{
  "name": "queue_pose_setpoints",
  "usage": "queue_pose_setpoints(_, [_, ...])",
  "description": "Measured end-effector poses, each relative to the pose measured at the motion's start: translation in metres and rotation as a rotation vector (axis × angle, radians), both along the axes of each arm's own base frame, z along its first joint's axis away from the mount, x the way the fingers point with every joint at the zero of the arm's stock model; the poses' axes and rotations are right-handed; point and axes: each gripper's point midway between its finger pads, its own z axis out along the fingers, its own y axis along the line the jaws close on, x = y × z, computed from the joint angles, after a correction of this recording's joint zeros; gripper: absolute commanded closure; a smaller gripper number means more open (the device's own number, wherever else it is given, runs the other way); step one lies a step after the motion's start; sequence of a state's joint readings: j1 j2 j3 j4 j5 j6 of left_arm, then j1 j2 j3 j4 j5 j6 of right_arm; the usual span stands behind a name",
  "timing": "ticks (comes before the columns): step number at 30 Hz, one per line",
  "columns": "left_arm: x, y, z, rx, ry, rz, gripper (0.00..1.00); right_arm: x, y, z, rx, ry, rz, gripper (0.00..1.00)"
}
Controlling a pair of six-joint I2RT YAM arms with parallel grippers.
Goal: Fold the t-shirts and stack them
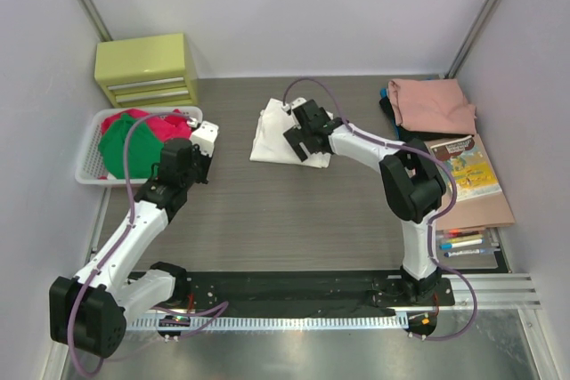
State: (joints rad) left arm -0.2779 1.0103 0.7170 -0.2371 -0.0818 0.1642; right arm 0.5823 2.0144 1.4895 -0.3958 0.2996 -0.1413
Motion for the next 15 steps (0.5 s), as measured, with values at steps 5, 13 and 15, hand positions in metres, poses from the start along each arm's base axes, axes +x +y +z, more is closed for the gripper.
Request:
queue_pose_setpoints(5, [0.000, -0.001, 0.000, -0.006, 0.002, -0.007, 1.00, 0.018, 0.000, 0.020, -0.015, -0.078, -0.004, 0.00])
queue_pose_setpoints(13, [-0.001, -0.003, -0.002, -0.011, 0.008, -0.018, 1.00, 0.069, 0.003, 0.068, 0.090, -0.174, -0.033, 0.00])
queue_pose_setpoints(15, [-0.001, -0.003, -0.002, -0.012, 0.009, -0.020, 1.00, 0.082, 0.016, 0.068, 0.202, -0.141, -0.012, 0.00])
